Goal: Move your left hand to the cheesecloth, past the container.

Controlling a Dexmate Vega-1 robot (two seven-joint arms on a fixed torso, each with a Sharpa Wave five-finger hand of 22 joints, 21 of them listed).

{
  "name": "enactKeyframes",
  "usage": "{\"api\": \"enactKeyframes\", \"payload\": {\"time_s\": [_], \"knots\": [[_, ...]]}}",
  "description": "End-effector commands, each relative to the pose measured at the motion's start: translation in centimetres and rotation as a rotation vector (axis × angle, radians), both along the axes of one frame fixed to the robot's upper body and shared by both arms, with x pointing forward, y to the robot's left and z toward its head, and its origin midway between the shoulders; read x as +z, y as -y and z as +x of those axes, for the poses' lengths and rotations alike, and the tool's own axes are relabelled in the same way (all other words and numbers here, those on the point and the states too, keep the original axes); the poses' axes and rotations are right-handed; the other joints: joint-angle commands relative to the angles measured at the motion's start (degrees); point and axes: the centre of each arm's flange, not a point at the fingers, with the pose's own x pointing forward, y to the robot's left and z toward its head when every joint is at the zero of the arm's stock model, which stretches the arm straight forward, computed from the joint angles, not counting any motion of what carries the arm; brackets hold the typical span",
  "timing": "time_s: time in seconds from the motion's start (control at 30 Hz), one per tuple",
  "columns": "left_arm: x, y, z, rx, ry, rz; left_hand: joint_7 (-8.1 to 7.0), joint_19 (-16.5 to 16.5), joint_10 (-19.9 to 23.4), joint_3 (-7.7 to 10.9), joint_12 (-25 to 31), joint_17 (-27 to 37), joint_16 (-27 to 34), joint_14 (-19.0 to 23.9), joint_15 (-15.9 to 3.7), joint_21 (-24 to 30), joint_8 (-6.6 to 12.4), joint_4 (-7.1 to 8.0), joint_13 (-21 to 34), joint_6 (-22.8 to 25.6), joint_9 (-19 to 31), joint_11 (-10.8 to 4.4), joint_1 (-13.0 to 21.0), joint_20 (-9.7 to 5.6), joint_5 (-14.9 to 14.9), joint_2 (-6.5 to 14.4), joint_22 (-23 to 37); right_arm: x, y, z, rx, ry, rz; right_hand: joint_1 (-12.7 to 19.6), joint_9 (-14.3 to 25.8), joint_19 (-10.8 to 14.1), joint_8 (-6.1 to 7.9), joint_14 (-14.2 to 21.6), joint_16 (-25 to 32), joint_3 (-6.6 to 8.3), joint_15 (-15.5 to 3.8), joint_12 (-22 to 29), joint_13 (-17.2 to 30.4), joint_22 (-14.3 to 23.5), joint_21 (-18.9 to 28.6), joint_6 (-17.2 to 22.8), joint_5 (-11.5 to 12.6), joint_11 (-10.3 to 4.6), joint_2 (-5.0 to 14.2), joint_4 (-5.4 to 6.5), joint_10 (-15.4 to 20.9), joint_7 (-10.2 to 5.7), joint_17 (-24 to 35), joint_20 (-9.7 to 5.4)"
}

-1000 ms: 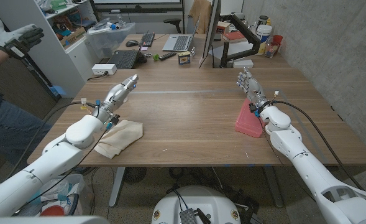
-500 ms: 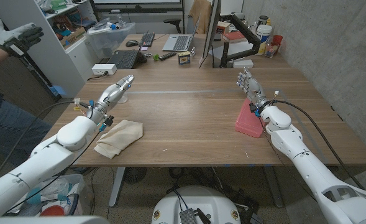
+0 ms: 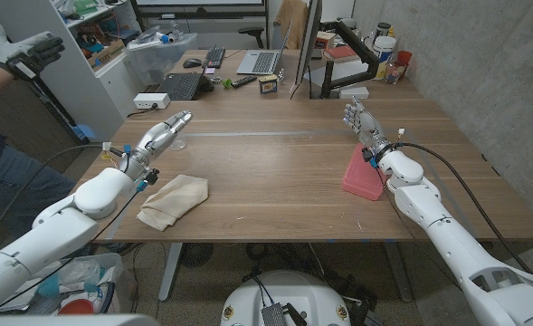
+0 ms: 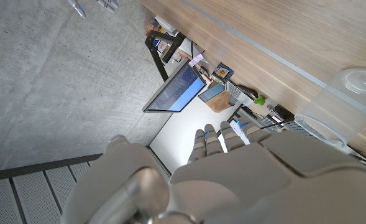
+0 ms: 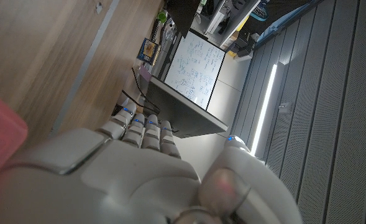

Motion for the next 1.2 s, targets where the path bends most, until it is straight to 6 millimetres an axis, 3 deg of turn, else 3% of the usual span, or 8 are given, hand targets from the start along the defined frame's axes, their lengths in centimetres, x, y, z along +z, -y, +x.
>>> {"api": "enactKeyframes", "payload": {"time_s": [0.03, 0.4, 0.6, 0.73, 1.2], "knots": [[0.4, -1.0, -0.6, 0.039, -0.008, 0.064, -0.13, -0.15, -0.21, -0.06, 0.37, 0.16, 0.50, 0.16, 0.01, 0.31, 0.30, -0.36, 0.26, 0.16, 0.27, -0.44, 0.81, 0.66, 0.43, -0.18, 0.26, 0.6, -0.3, 0.4, -0.002, 0.002, -0.005, 0.26, 0.10, 0.06, 0.24, 0.40, 0.04, -0.20, 0.04, 0.33, 0.28, 0.25, -0.07, 0.22, 0.20, 0.17, 0.13, -0.18, 0.45, -0.14, 0.31, 0.20], [0.3, -1.1, -1.5, 0.065, -0.022, 0.107, -0.30, -0.26, -0.34, -0.08, 0.29, 0.17, 0.46, 0.13, -0.03, 0.29, 0.23, -0.50, 0.27, 0.08, 0.28, -0.98, 1.20, 0.70, 0.44, -0.06, 0.27, 0.5, -0.3, 0.6, 0.005, 0.001, -0.005, 0.25, 0.10, 0.14, 0.23, 0.46, 0.04, -0.28, 0.00, 0.34, 0.29, 0.25, -0.05, 0.22, 0.21, 0.13, 0.15, -0.23, 0.53, -0.18, 0.32, 0.18], [-0.1, -1.2, -1.7, 0.078, -0.041, 0.133, -0.52, -0.53, -0.41, -0.10, 0.25, 0.19, 0.40, 0.01, 0.19, 0.22, 0.17, -0.62, 0.29, -0.02, 0.29, -1.39, 1.52, 1.45, 0.43, 0.05, 0.30, 0.6, -0.2, 0.7, 0.007, 0.003, -0.004, 0.25, 0.11, 0.14, 0.24, 0.48, 0.04, -0.32, 0.07, 0.33, 0.29, 0.25, -0.06, 0.25, 0.21, 0.17, 0.16, -0.26, 0.54, -0.13, 0.32, 0.18], [0.0, -1.2, -1.8, 0.082, -0.051, 0.161, -0.82, -0.53, -0.39, -0.21, 0.26, 0.22, 0.61, 0.63, 2.51, 0.29, 0.10, -0.81, 0.32, -0.16, 0.31, -1.86, 2.03, 1.90, 0.37, 0.14, 0.34, 0.7, -0.2, 0.8, 0.011, 0.002, -0.005, 0.25, 0.11, 0.12, 0.23, 0.51, 0.04, -0.37, -0.01, 0.35, 0.29, 0.25, -0.07, 0.24, 0.21, 0.17, 0.16, -0.29, 0.61, -0.16, 0.33, 0.19], [0.0, -0.8, -2.9, 0.100, -0.058, 0.234, -1.86, -0.74, -0.80, -0.35, 0.11, 0.25, 0.52, 0.54, 2.79, 0.28, -0.11, -1.05, 0.36, -0.77, 0.34, -2.75, 2.62, 3.06, 0.32, 0.18, 0.38, 0.7, -0.3, 0.8, 0.016, 0.002, -0.009, 0.25, 0.11, 0.11, 0.22, 0.53, 0.02, -0.48, 0.02, 0.31, 0.29, 0.25, -0.10, 0.23, 0.22, 0.13, 0.21, -0.36, 0.60, -0.14, 0.33, 0.22]]}}
